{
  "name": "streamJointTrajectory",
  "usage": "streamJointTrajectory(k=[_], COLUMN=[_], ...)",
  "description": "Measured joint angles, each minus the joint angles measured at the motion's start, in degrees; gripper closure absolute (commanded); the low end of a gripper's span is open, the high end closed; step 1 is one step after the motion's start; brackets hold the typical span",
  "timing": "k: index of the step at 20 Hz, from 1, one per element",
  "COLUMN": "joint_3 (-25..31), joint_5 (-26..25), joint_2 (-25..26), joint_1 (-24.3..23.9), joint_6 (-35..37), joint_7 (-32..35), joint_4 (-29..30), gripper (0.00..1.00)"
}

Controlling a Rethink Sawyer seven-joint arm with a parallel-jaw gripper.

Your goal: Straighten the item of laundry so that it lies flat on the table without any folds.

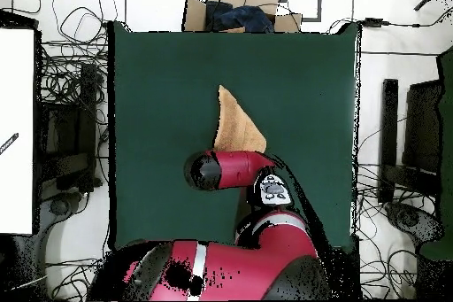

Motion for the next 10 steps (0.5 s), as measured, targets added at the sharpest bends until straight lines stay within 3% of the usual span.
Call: streamJointTrajectory(k=[10], joint_3=[-0.3], joint_5=[0.3], joint_2=[0.0], joint_1=[0.3], joint_6=[-0.3], joint_7=[0.0], joint_4=[0.1], gripper=[1.00])
